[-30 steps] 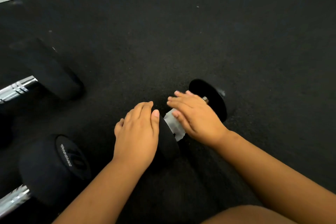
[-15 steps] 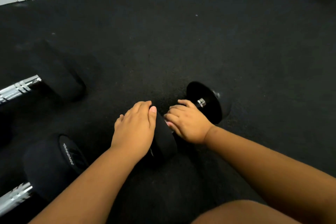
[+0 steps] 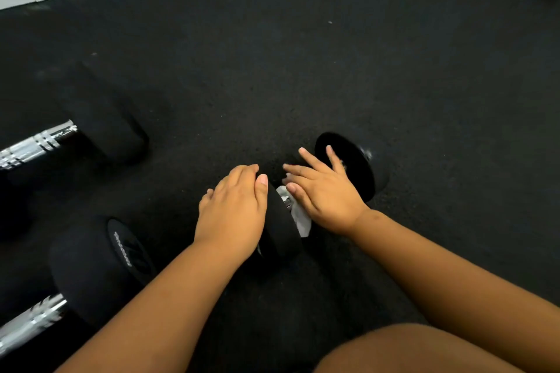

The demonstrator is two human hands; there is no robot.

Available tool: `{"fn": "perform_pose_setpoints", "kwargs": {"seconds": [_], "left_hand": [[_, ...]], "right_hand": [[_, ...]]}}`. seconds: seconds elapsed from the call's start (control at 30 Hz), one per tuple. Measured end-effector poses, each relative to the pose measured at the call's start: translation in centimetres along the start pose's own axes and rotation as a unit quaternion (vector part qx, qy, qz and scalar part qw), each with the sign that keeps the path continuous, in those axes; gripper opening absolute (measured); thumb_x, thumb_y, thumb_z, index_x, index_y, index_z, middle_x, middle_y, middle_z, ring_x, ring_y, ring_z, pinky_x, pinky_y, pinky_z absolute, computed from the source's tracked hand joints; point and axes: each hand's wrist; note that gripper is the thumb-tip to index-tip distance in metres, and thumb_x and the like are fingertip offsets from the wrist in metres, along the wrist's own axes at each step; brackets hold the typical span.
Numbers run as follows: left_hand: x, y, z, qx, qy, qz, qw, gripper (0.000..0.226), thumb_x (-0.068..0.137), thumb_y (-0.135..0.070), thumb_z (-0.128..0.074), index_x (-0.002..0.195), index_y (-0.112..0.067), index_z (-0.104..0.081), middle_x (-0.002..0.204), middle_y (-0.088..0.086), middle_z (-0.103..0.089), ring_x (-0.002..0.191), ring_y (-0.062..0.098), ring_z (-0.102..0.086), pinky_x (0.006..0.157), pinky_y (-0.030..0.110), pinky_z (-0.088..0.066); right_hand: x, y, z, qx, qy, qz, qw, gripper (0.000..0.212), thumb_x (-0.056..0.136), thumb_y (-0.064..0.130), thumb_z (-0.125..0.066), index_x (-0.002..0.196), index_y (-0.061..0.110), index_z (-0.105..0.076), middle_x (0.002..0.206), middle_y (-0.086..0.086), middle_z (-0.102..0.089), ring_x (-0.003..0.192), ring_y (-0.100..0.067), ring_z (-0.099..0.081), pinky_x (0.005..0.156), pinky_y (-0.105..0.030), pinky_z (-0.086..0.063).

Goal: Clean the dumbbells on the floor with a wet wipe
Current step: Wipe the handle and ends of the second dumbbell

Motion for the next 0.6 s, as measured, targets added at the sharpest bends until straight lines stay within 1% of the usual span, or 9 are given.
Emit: {"fn": "perform_pose_setpoints", "kwargs": {"seconds": [0.03,0.1,0.2,0.3,0.37,0.43,0.47,0.5,0.6], "left_hand": [[0.1,0.0,0.0,-0.002,-0.002,0.001,1.0,0.047,0.101,-0.043,-0.019,0.141,-0.027,-0.038,0.145,-0.01,-0.041,0.132,0.017,-0.04,0.109,0.048,-0.031],[0.2,0.1,-0.1,-0.007,-0.005,0.003,1.0,0.047,0.101,-0.043,-0.02,0.141,-0.027,-0.039,0.145,-0.01,-0.041,0.132,0.017,-0.04,0.108,0.048,-0.031],[0.2,0.0,-0.1,-0.019,-0.003,0.006,1.0,0.046,0.101,-0.042,-0.021,0.141,-0.026,-0.039,0.145,-0.009,-0.04,0.133,0.016,-0.039,0.108,0.047,-0.031],[0.3,0.0,-0.1,-0.022,-0.002,0.008,1.0,0.047,0.102,-0.042,-0.02,0.141,-0.026,-0.039,0.145,-0.008,-0.04,0.134,0.016,-0.037,0.109,0.044,-0.031],[0.5,0.1,0.0,-0.021,0.003,0.01,1.0,0.047,0.102,-0.042,-0.019,0.142,-0.026,-0.039,0.146,-0.009,-0.04,0.134,0.016,-0.037,0.109,0.043,-0.03],[0.7,0.3,0.2,-0.021,0.009,0.007,1.0,0.048,0.101,-0.042,-0.019,0.141,-0.026,-0.04,0.146,-0.009,-0.04,0.134,0.016,-0.037,0.109,0.043,-0.03],[0.7,0.3,0.3,-0.021,0.012,0.004,1.0,0.048,0.101,-0.043,-0.018,0.141,-0.026,-0.039,0.146,-0.009,-0.04,0.134,0.016,-0.037,0.109,0.044,-0.03],[0.8,0.4,0.3,-0.017,0.016,0.0,1.0,0.048,0.101,-0.043,-0.018,0.141,-0.026,-0.039,0.146,-0.009,-0.04,0.134,0.016,-0.037,0.11,0.044,-0.03],[0.6,0.3,0.4,-0.001,0.018,-0.015,1.0,0.047,0.101,-0.043,-0.018,0.141,-0.027,-0.038,0.145,-0.01,-0.039,0.133,0.016,-0.039,0.109,0.044,-0.03]], "right_hand": [[-0.3,0.2,0.1,0.042,-0.028,0.007,0.999,0.053,0.101,0.042,-0.022,0.123,0.019,-0.064,0.139,0.005,-0.056,0.144,-0.019,-0.028,0.119,-0.047,-0.011],[-0.6,0.5,-0.1,0.094,-0.08,0.036,0.992,0.044,0.1,0.035,-0.034,0.119,0.012,-0.066,0.13,-0.001,-0.062,0.134,-0.021,-0.046,0.115,-0.037,-0.027],[0.0,1.2,-1.3,0.042,-0.061,0.069,0.995,0.036,0.097,0.032,-0.04,0.095,0.012,-0.069,0.095,-0.004,-0.071,0.094,-0.024,-0.065,0.093,-0.034,-0.041],[2.2,2.1,0.2,-0.036,0.033,0.045,0.998,0.048,0.099,0.04,-0.031,0.069,0.017,-0.061,0.069,-0.003,-0.064,0.068,-0.027,-0.062,0.064,-0.036,-0.041],[4.2,2.3,1.4,-0.096,0.13,0.02,0.987,0.054,0.101,0.042,-0.027,0.065,0.016,-0.058,0.064,0.001,-0.056,0.065,-0.023,-0.054,0.059,-0.033,-0.037],[5.3,2.5,1.6,-0.107,0.187,-0.008,0.976,0.055,0.101,0.043,-0.025,0.061,0.017,-0.052,0.062,0.002,-0.051,0.066,-0.022,-0.051,0.06,-0.032,-0.035],[5.1,2.5,1.5,-0.102,0.177,-0.017,0.979,0.054,0.101,0.041,-0.025,0.061,0.017,-0.053,0.063,0.0,-0.055,0.067,-0.024,-0.054,0.06,-0.032,-0.036],[4.4,2.4,0.9,-0.088,0.131,-0.011,0.987,0.053,0.101,0.04,-0.027,0.064,0.017,-0.057,0.067,-0.002,-0.06,0.068,-0.026,-0.058,0.06,-0.033,-0.037],[0.8,1.4,-1.6,-0.081,-0.048,0.047,0.994,0.047,0.102,0.037,-0.028,0.079,0.018,-0.064,0.076,-0.002,-0.063,0.074,-0.026,-0.059,0.07,-0.039,-0.042]]}}
Point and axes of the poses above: each hand's wrist, its own x-axis towards the middle knuckle, its own z-axis out of the back of the hand, y = z × x
